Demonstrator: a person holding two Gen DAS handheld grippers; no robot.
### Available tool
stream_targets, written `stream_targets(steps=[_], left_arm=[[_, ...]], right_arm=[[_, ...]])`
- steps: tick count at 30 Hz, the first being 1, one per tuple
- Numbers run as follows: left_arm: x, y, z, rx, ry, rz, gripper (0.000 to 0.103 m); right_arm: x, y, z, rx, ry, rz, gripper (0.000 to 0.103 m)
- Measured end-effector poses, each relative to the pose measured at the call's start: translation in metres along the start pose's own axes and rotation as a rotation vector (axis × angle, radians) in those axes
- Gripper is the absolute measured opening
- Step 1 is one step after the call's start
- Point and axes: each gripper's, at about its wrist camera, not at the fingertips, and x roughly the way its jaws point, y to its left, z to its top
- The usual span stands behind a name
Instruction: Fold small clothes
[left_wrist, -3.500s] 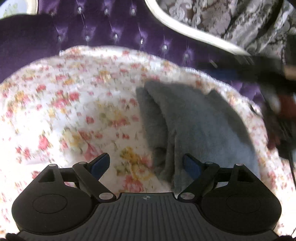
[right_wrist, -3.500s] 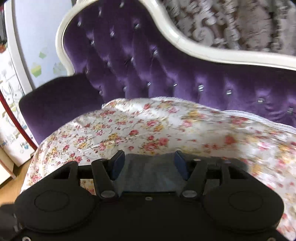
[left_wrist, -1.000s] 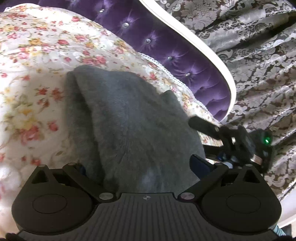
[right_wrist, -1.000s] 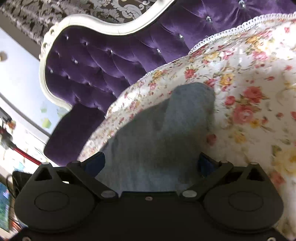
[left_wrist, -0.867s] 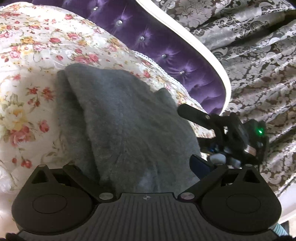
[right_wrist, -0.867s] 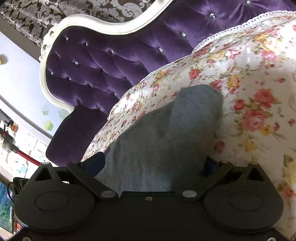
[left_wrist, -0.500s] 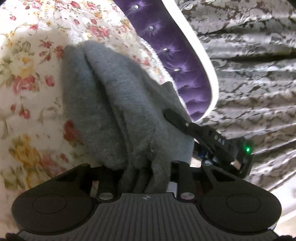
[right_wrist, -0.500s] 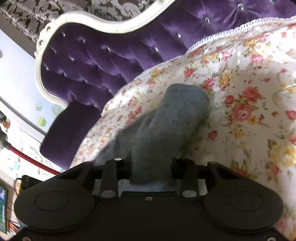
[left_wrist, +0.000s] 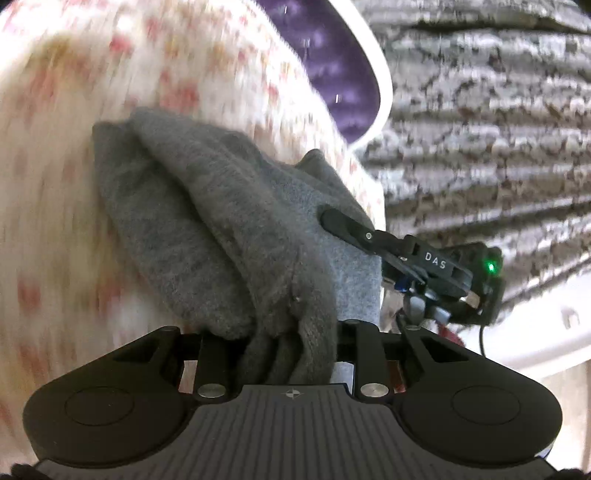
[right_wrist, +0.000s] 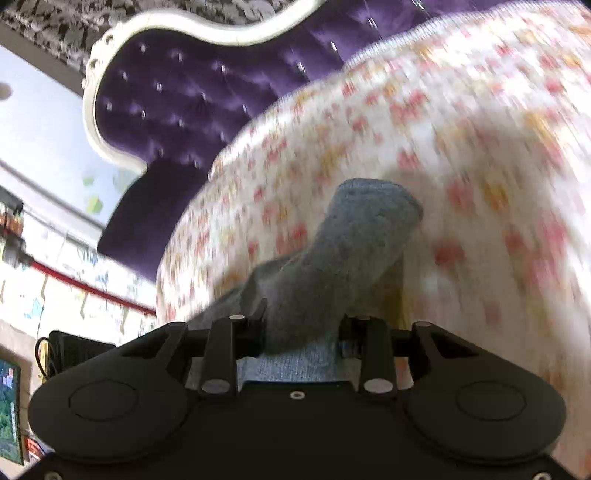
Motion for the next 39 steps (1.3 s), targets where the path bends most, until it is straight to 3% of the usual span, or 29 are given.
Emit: stream_targets(steps=[4, 8, 10, 15, 20, 24, 27, 31, 35, 38, 39], left_arm=[[-0.005, 0.005, -0.046, 0.023, 0.036, 0.071, 0.030], [-0.022, 0.012, -0.070, 0.062, -0.054, 0.160, 0.034], [-0.032, 0.010, -0.080, 0.091, -0.092, 0.195, 0.034], [-0.048, -0.031, -0.098, 0.345, -0.132, 0.433, 0.036], [-0.076, -0.075, -0.091, 0.473, -0.268, 0.430, 0.040], [-0.070, -0.092, -0.068, 0.545, -0.388, 0.475, 0.050], [-0.043, -0.084, -0.041, 0.486, -0.368, 0.543, 0.050], [-0.023, -0.052, -0.024, 0.343, -0.280, 0.519, 0.050], [-0.020, -0.032, -0.017, 0.238, -0.271, 0.437, 0.049], [-0.019, -0.024, -0.019, 0.200, -0.304, 0.388, 0.016], [-0.020, -0.024, -0.024, 0.219, -0.326, 0.382, 0.015]], right_arm=[[-0.016, 0.000, -0.047, -0.073, 0.012, -0.090, 0.051], [-0.027, 0.006, -0.080, -0.229, -0.084, -0.228, 0.071], [-0.034, 0.008, -0.093, -0.271, -0.144, -0.253, 0.072], [-0.052, 0.017, -0.113, -0.337, -0.278, -0.298, 0.073], [-0.064, 0.040, -0.121, -0.450, -0.394, -0.335, 0.073], [-0.048, 0.048, -0.122, -0.515, -0.397, -0.394, 0.073], [-0.041, 0.048, -0.123, -0.509, -0.386, -0.381, 0.073], [-0.042, 0.049, -0.129, -0.514, -0.402, -0.383, 0.073], [-0.042, 0.046, -0.133, -0.509, -0.399, -0.376, 0.073], [-0.041, 0.047, -0.134, -0.514, -0.397, -0.376, 0.073], [-0.042, 0.047, -0.134, -0.518, -0.399, -0.376, 0.073]])
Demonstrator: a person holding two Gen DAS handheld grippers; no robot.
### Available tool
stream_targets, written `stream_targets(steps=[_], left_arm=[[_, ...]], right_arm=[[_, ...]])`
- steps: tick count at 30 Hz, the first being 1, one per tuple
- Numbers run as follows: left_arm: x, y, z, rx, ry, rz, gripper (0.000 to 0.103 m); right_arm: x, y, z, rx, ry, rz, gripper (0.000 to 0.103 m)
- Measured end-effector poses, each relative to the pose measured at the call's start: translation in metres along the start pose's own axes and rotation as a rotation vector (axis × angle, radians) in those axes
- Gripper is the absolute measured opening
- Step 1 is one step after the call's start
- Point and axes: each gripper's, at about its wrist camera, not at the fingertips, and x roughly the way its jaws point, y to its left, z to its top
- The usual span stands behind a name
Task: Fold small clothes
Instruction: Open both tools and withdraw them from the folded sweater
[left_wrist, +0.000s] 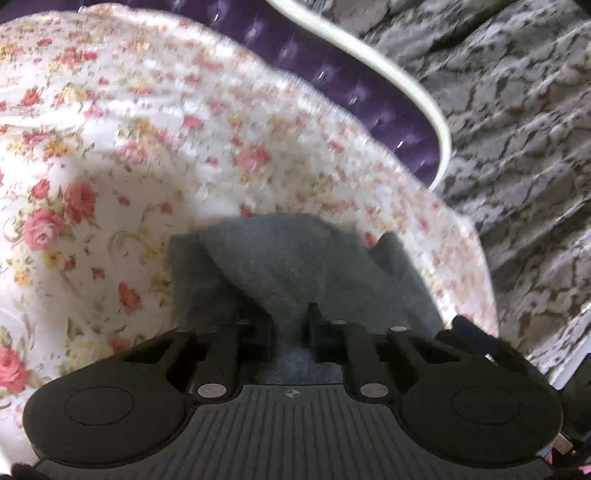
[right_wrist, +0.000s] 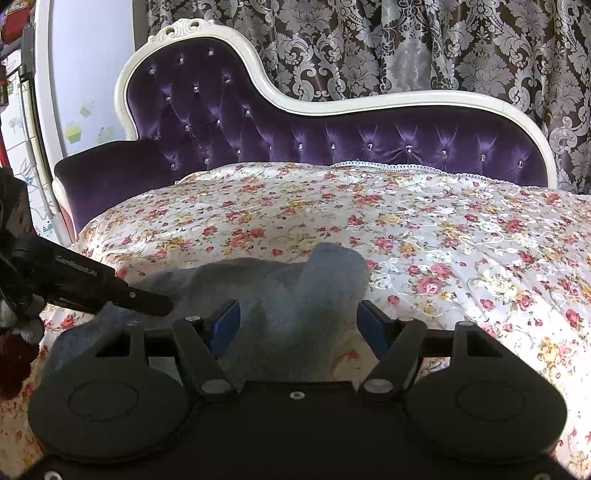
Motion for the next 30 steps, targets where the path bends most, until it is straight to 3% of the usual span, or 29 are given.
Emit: stream_targets(steps=[7, 12, 16, 19, 22, 24, 27, 30], left_arm=[[-0.018, 0.002, -0.027, 0.055, -0.093, 0.132, 0.011], [-0.017, 0.013, -0.030, 0.047, -0.097, 0.166, 0.014], [-0.032, 0.003, -0.029, 0.116, -0.124, 0.207, 0.014], [-0.049, -0.013, -0.032, 0.189, -0.169, 0.239, 0.020], [-0.068, -0.031, -0.042, 0.269, -0.240, 0.268, 0.029], [-0.071, -0.039, -0.049, 0.288, -0.254, 0.275, 0.040], [-0.067, -0.047, -0.058, 0.300, -0.246, 0.282, 0.041], [-0.064, -0.052, -0.062, 0.306, -0.221, 0.287, 0.051]], right_arm=[[0.023, -0.013, 0.016, 0.011, 0.002, -0.042, 0.080], [0.092, -0.034, 0.003, 0.005, 0.188, -0.147, 0.082], [0.071, -0.043, 0.009, 0.071, 0.112, -0.139, 0.082], [0.031, -0.038, 0.016, 0.070, 0.019, -0.093, 0.082], [-0.003, -0.025, 0.011, 0.026, -0.015, -0.042, 0.084], [-0.005, -0.012, 0.003, -0.034, 0.009, -0.046, 0.088], [0.018, 0.004, -0.027, -0.175, 0.138, -0.129, 0.088], [0.012, 0.003, -0.032, -0.132, 0.103, -0.134, 0.089]])
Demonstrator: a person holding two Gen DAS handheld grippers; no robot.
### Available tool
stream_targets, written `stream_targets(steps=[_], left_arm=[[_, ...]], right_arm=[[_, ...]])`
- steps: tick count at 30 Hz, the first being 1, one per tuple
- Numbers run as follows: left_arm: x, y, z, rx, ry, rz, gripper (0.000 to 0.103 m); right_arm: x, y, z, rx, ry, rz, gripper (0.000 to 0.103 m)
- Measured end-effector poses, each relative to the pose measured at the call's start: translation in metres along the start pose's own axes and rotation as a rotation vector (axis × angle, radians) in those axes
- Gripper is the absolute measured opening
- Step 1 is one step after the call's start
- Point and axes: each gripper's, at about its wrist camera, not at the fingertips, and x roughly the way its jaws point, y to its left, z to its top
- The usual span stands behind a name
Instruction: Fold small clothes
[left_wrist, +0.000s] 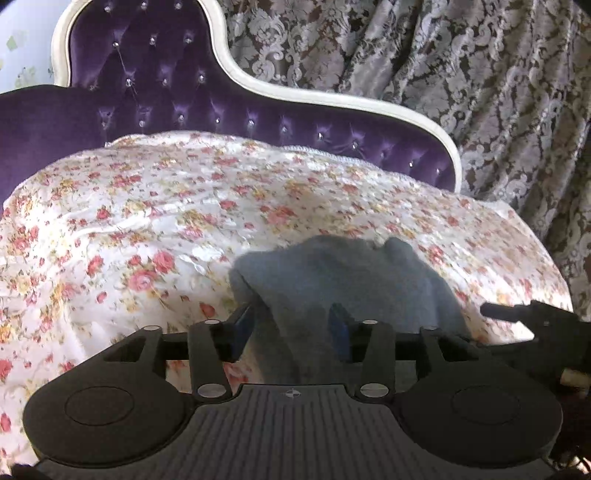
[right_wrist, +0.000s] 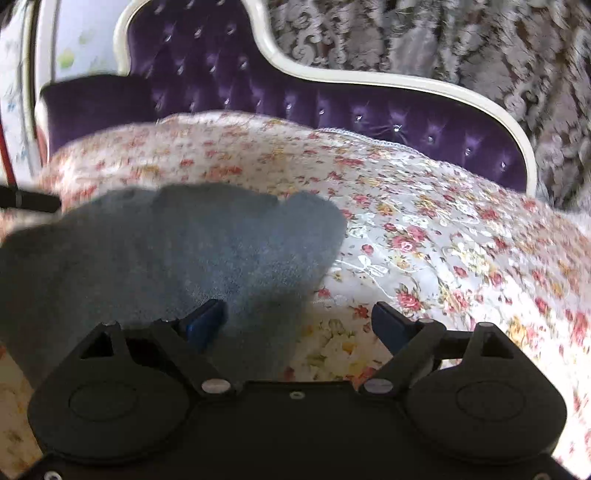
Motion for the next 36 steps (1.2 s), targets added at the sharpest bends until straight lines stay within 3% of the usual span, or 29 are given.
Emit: stream_targets(steps=[1, 3, 6, 9, 12, 16, 19, 23, 29, 36], left_arm=[[-0.001, -0.001, -0.001, -0.001, 0.004, -0.002, 0.056], [-0.007, -0.006, -0.002, 0.010, -0.016, -0.007, 0.076], [-0.014, -0.017, -0.005, 0.060, -0.057, 0.009, 0.092], [-0.014, -0.029, -0.004, 0.071, -0.055, -0.012, 0.092], [-0.019, -0.041, -0.004, 0.078, -0.039, -0.018, 0.092], [-0.031, -0.064, -0.006, 0.146, -0.023, 0.068, 0.092], [-0.044, -0.081, -0.011, 0.197, -0.042, 0.178, 0.092], [-0.060, -0.096, -0.019, 0.238, -0.041, 0.293, 0.092], [-0.079, -0.096, -0.027, 0.195, 0.002, 0.222, 0.092], [-0.096, -0.098, -0.034, 0.172, -0.030, 0.236, 0.092]], right_arm=[[-0.004, -0.003, 0.005, 0.029, -0.003, 0.003, 0.089], [-0.017, -0.008, 0.012, 0.068, -0.054, -0.003, 0.095], [-0.044, -0.009, 0.017, 0.097, -0.138, -0.009, 0.102], [-0.061, -0.009, 0.017, 0.135, -0.174, 0.002, 0.102], [-0.070, -0.010, 0.020, 0.172, -0.143, -0.002, 0.102], [-0.087, -0.002, 0.018, 0.206, -0.109, -0.053, 0.102], [-0.099, 0.004, 0.014, 0.245, -0.070, -0.120, 0.102], [-0.114, 0.008, 0.008, 0.272, -0.055, -0.105, 0.102], [-0.137, 0.020, -0.004, 0.252, -0.060, -0.076, 0.102], [-0.153, 0.031, -0.011, 0.246, -0.071, -0.039, 0.102]])
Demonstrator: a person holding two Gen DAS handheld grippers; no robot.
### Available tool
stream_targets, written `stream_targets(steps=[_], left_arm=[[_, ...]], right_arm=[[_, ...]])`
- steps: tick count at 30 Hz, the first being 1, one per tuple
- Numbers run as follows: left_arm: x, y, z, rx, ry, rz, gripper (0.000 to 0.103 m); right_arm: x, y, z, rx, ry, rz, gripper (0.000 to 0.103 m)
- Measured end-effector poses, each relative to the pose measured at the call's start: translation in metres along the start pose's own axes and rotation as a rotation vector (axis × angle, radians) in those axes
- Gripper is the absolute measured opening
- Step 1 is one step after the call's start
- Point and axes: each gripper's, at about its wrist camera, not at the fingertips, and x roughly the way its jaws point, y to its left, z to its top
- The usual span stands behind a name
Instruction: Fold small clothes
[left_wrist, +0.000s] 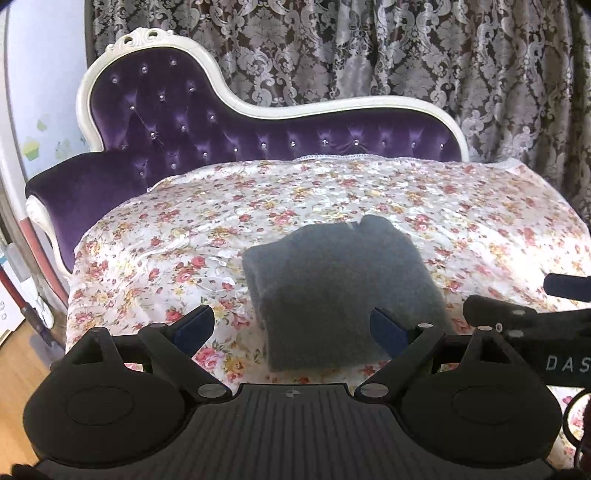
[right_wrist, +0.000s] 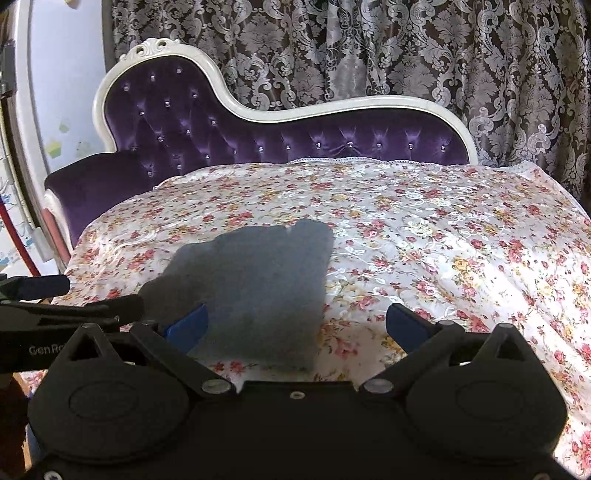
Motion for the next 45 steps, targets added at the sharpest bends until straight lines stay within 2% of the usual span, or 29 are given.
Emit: stream_targets(steps=[6, 16, 45], left_arm=[[-0.008, 0.009, -0.006, -0.045, 0.001, 0.000, 0.092], [-0.011, 0.021, -0.010, -0.081, 0.009, 0.019, 0.092], [-0.005, 0.018, -0.018, -0.079, 0.049, 0.002, 0.092]], right_arm=[[-0.010, 0.009, -0.005, -0.041, -0.018, -0.018, 0.102], [-0.015, 0.009, -0.004, -0.039, -0.024, -0.015, 0.102], [-0.011, 0.009, -0.009, -0.025, 0.006, -0.006, 0.102]])
